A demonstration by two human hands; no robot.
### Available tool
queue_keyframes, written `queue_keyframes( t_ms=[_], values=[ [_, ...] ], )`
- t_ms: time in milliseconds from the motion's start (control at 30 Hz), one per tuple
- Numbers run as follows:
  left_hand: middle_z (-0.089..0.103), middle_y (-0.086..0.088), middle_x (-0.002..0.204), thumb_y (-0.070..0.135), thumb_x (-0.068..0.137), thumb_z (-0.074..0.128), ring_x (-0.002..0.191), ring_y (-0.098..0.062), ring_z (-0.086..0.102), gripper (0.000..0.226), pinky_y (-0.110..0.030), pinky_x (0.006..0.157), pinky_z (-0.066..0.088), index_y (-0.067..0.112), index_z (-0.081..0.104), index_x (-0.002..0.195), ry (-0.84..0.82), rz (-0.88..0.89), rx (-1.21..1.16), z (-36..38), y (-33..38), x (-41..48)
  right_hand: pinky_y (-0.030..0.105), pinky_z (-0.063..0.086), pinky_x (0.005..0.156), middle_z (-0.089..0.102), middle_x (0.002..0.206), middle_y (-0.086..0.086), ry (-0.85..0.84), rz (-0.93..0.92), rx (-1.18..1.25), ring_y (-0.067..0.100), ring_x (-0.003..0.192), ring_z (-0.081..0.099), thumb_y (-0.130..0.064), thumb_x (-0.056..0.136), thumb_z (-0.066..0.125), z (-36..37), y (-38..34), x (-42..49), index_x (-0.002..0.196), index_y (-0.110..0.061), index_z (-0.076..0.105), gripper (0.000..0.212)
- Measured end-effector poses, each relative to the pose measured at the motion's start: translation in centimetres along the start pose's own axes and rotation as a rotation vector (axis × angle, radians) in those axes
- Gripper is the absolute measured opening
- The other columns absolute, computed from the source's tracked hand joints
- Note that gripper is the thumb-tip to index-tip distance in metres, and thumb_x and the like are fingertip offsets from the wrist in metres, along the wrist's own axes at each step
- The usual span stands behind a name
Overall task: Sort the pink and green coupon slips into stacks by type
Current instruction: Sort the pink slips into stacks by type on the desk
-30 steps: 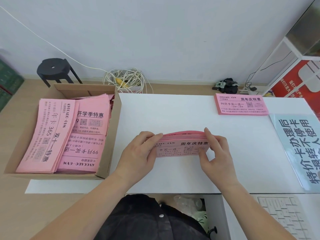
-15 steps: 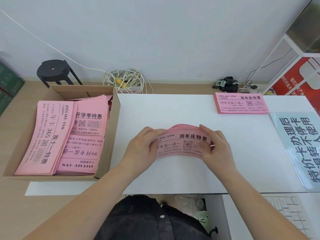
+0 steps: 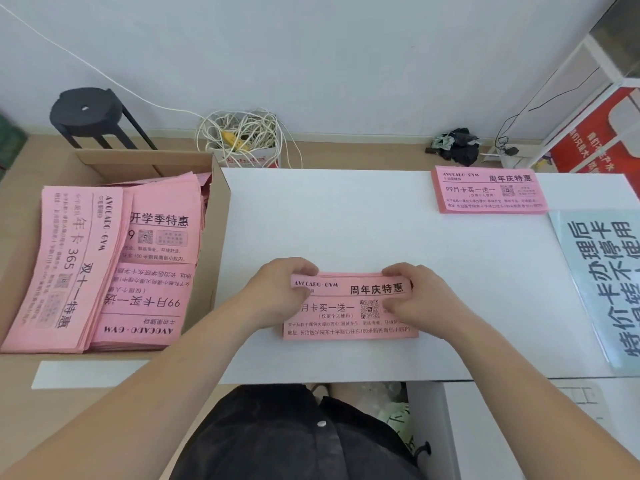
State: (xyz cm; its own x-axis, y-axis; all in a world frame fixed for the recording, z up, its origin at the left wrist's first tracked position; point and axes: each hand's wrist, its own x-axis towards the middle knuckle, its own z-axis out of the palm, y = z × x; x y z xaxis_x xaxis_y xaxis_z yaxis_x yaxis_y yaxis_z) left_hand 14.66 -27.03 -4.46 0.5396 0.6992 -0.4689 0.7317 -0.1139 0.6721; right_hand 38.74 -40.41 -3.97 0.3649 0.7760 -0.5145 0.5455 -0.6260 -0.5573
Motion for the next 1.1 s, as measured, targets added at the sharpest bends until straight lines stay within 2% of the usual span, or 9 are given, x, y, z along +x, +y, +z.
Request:
queue_keyframes(
  t_ms=[100,200,300,367,567,733,900,1100],
  values=[
    [0.053,0.009,0.128,0.018,0.098,0.061,0.113,-0.015,0.056,0.032,-0.030,0.094,0.049,0.034,0.062,0.125,-0.029,-0.022,0.106,-0.3,0.3,0.2,0.029,0.052,0.081,0.047,0.119,-0.005,-0.055,0.039,-0.070,0.010,0.096,0.060,-0.026,0.081,0.080,-0.4,-0.7,0.3,0.126,-0.039,0.055,0.053],
    [0.041,0.010,0.126,0.037,0.093,0.065,0.122,-0.016,0.043,0.034,-0.036,0.102,0.045,0.034,0.059,0.126,0.044,0.028,0.342,0.0,0.4,-0.2,0.035,0.049,0.092,0.034,0.120,-0.008,-0.037,0.016,-0.296,0.015,0.111,0.046,-0.046,0.074,0.084,-0.2,-1.5,-0.1,0.127,-0.041,0.049,0.064],
    [0.035,0.011,0.125,0.061,0.077,0.072,0.120,-0.015,0.032,0.060,-0.037,0.107,0.037,0.036,0.056,0.130,0.065,0.083,0.453,0.5,0.3,-0.5,0.035,0.044,0.096,0.030,0.123,-0.007,0.028,-0.048,-0.473,0.018,0.117,0.035,-0.060,0.067,0.085,0.0,-2.2,-0.3,0.129,-0.042,0.049,0.074],
    [0.034,0.012,0.126,0.066,0.072,0.075,0.120,-0.015,0.031,0.072,-0.036,0.106,0.033,0.038,0.052,0.134,0.046,0.115,0.493,0.7,0.3,-0.3,0.035,0.043,0.099,0.031,0.122,-0.006,0.059,-0.068,-0.512,0.018,0.116,0.035,-0.061,0.067,0.085,0.2,-2.3,-0.4,0.128,-0.039,0.050,0.073],
    [0.043,0.016,0.129,0.064,0.080,0.071,0.122,-0.016,0.035,0.068,-0.037,0.103,0.032,0.037,0.049,0.139,0.003,0.221,0.578,0.9,0.3,-0.2,0.035,0.041,0.099,0.041,0.121,-0.007,0.042,-0.098,-0.542,0.018,0.117,0.039,-0.052,0.076,0.082,0.8,-2.7,-0.6,0.131,-0.030,0.051,0.067],
    [0.044,0.018,0.128,0.064,0.079,0.073,0.120,-0.015,0.037,0.067,-0.039,0.103,0.033,0.039,0.049,0.137,-0.034,0.228,0.590,0.6,0.7,0.2,0.033,0.044,0.096,0.044,0.123,-0.010,0.040,-0.114,-0.521,0.016,0.118,0.040,-0.050,0.081,0.079,1.1,-2.6,-0.9,0.138,-0.033,0.052,0.065],
    [0.045,0.018,0.119,0.064,0.071,0.079,0.115,-0.016,0.036,0.066,-0.042,0.100,0.034,0.040,0.049,0.124,-0.085,0.193,0.644,0.1,1.6,1.0,0.035,0.045,0.095,0.042,0.123,-0.008,0.002,-0.083,-0.491,0.019,0.118,0.039,-0.047,0.074,0.086,0.7,-2.9,-0.4,0.129,-0.032,0.050,0.068],
    [0.043,0.011,0.113,0.056,0.066,0.086,0.110,-0.018,0.036,0.065,-0.041,0.095,0.037,0.034,0.041,0.108,-0.133,0.128,0.664,0.3,2.9,1.7,0.033,0.037,0.093,0.039,0.115,-0.007,-0.008,-0.114,-0.543,0.020,0.109,0.038,-0.047,0.065,0.091,0.3,-3.6,0.4,0.115,-0.029,0.046,0.070]
  ],
)
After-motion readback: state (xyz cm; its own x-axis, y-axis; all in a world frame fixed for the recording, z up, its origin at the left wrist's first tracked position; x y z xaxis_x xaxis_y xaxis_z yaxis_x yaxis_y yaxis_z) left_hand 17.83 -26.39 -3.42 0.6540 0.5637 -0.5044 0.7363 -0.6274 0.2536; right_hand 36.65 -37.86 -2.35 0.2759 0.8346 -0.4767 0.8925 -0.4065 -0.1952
